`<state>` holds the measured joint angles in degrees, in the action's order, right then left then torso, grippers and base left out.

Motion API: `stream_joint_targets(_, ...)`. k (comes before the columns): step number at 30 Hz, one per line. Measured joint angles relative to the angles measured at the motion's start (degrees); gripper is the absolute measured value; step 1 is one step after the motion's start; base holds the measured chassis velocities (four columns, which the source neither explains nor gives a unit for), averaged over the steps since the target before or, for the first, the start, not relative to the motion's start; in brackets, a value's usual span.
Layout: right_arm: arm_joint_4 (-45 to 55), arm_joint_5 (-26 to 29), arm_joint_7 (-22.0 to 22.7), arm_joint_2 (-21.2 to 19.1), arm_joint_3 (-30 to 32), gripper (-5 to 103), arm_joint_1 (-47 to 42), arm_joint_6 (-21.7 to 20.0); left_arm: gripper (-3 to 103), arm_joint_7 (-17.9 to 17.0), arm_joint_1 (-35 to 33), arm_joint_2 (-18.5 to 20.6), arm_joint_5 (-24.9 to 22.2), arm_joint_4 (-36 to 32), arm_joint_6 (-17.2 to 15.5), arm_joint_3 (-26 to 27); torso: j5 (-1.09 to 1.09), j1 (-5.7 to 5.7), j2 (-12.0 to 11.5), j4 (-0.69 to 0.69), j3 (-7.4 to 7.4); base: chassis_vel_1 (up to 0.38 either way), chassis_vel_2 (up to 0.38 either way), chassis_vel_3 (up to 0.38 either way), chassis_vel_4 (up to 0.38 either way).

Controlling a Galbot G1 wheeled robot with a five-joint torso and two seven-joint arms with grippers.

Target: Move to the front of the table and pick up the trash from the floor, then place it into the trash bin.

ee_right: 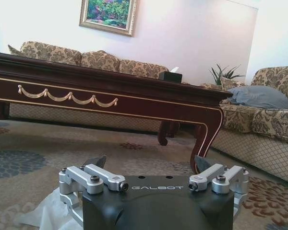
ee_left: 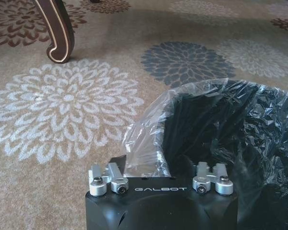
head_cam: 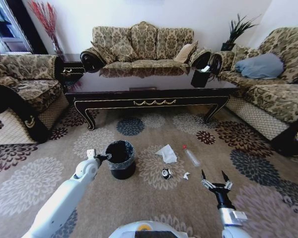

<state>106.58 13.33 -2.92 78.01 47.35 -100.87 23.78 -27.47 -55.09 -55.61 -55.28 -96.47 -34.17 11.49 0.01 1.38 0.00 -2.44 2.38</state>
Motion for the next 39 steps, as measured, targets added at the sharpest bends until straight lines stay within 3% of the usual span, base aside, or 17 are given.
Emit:
stream_joint_targets(2, -0.20, 0.03, 0.09, 0.04, -0.10, 100, 0.21, 0.00, 56, -0.19, -0.02, 0.36, 0.03, -0.46, 0.01, -0.04, -0.02, 0.00, 0.00, 0.01, 0.00, 0.000, 0.000, 0.000, 0.000)
stream_joint_targets(4, -0.29, 0.02, 0.11, 0.13, -0.30, 100, 0.34, 0.00, 56, -0.21, -0.07, 0.59, 0.03, -0.67, 0.03, 0.03, -0.01, 0.00, 0.00, 0.01, 0.00, 0.000, 0.000, 0.000, 0.000)
stream_joint_targets(7, -0.74, -0.34, 0.18, 0.40, -1.14, 100, 0.76, -0.02, 40, -0.60, -0.58, 1.31, -0.51, -1.76, 0.11, 0.90, -0.01, 0.00, 0.00, 0.01, 0.00, 0.000, 0.000, 0.000, 0.000)
stream_joint_targets(8, -0.74, -0.34, 0.18, 0.40, -1.14, 100, 0.76, -0.02, 40, -0.60, -0.58, 1.31, -0.51, -1.76, 0.11, 0.90, -0.01, 0.00, 0.00, 0.01, 0.00, 0.000, 0.000, 0.000, 0.000)
stream_joint_targets(16, -1.63, -1.35, 0.87, 0.10, -2.54, 100, 2.09, -0.74, 8, -1.56, -2.65, 2.69, -1.02, -3.56, 0.21, 3.26, -0.01, -0.01, 0.00, 0.02, 0.00, 0.000, 0.000, 0.000, 0.000)
stream_joint_targets(27, -7.32, -1.48, 1.20, -4.43, -3.96, 100, 8.03, -4.47, 4, -3.54, -4.01, 8.29, -1.20, -9.93, -2.57, 5.52, -0.01, -0.01, 0.00, 0.02, 0.01, 0.000, 0.000, 0.000, 0.000)
stream_joint_targets(36, -18.84, 2.42, -0.31, -14.50, -11.42, 100, 18.81, -9.75, 4, -5.97, -4.65, 12.90, -4.31, -15.35, -4.09, 5.59, 0.02, -0.01, 0.00, 0.02, 0.00, 0.000, 0.000, 0.000, 0.000)
stream_joint_targets(39, -24.02, 8.23, -2.03, -19.25, -15.34, 100, 23.87, -11.28, 4, -4.83, -6.19, 13.93, -4.18, -16.13, -3.42, 5.53, 0.00, 0.00, 0.00, 0.01, 0.01, 0.000, 0.000, 0.000, 0.000)
